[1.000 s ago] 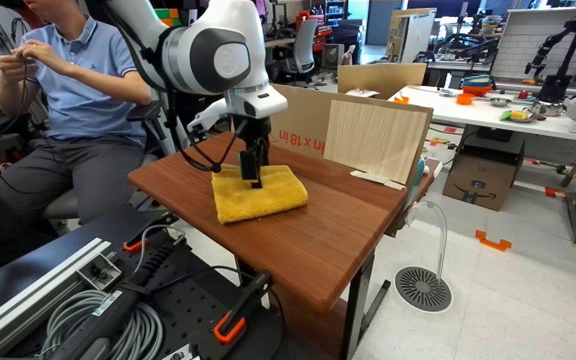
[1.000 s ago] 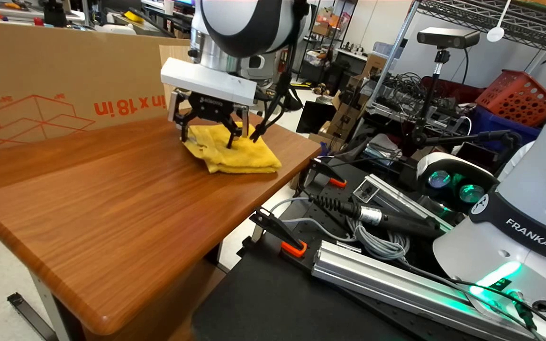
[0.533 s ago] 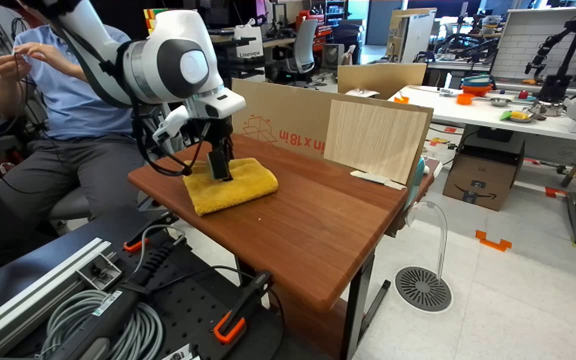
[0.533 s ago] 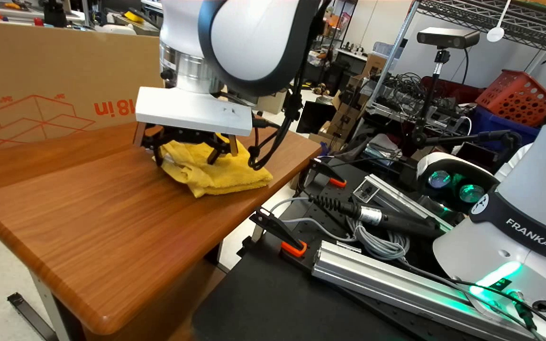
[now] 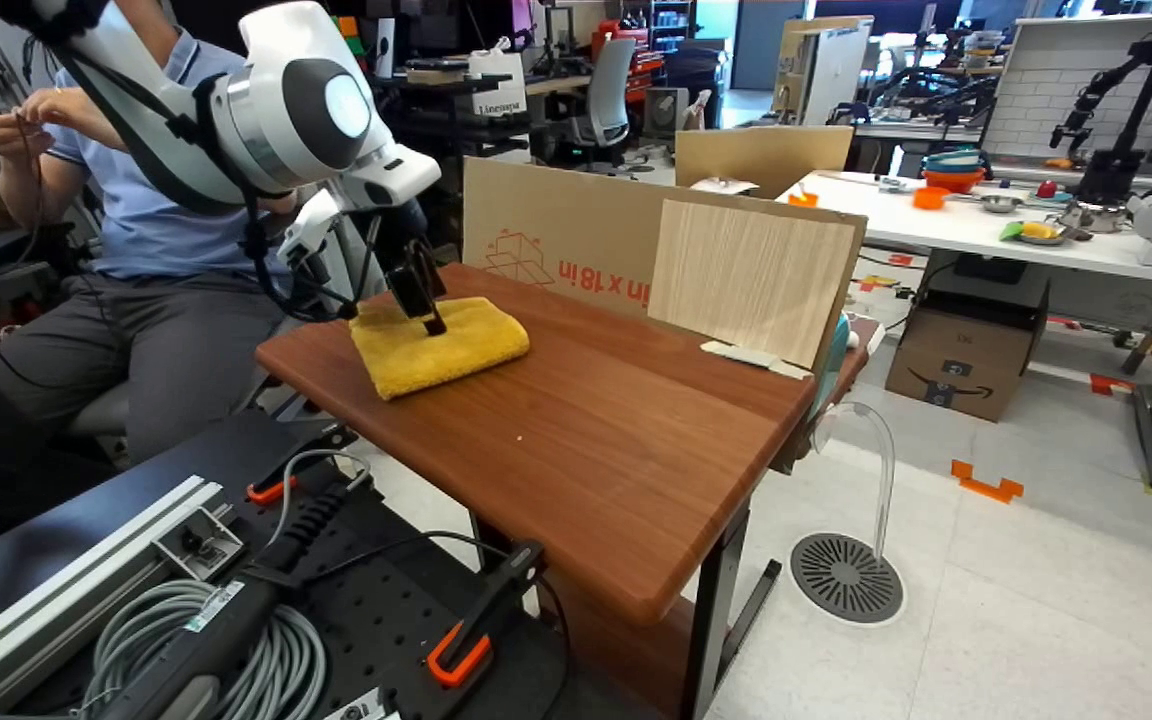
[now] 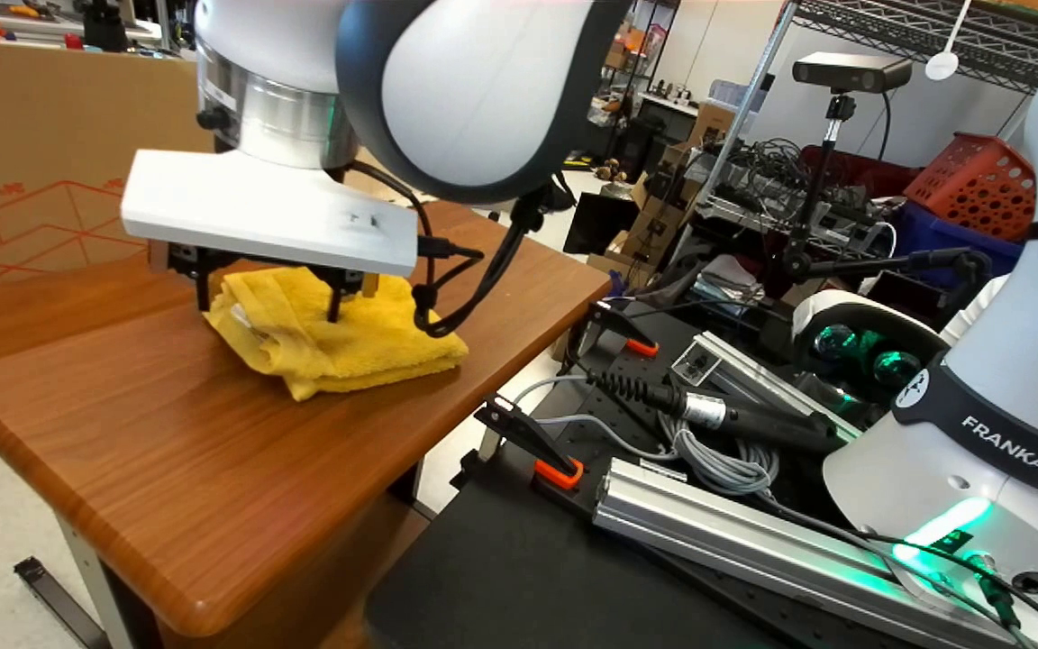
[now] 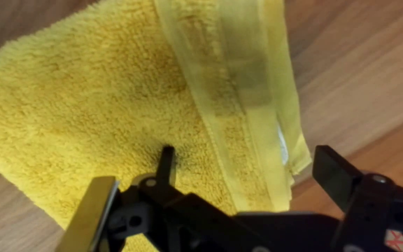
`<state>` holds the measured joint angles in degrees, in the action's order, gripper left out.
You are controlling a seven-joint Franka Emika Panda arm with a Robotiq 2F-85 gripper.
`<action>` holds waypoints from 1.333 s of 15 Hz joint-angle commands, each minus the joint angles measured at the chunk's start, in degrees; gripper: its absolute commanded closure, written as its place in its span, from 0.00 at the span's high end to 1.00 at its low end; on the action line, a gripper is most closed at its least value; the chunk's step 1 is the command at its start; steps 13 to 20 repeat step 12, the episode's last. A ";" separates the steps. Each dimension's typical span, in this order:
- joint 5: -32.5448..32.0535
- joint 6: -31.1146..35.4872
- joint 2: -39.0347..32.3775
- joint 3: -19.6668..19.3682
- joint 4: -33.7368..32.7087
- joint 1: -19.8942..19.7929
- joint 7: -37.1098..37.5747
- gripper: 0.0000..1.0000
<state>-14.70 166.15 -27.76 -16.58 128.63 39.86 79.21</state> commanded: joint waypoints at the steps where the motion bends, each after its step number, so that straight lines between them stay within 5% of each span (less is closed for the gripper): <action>1: -1.28 1.15 -3.02 -4.45 -5.38 1.78 4.15 1.00; 3: -0.79 -0.53 -1.83 -5.01 -5.47 0.48 3.53 1.00; 7: -4.54 -1.39 12.11 -6.02 5.74 -0.60 -1.70 1.00; 8: -2.43 -0.72 3.18 -3.78 -1.45 -2.18 0.23 1.00; 20: -3.02 -0.78 4.63 -3.34 -0.21 -2.83 0.27 1.00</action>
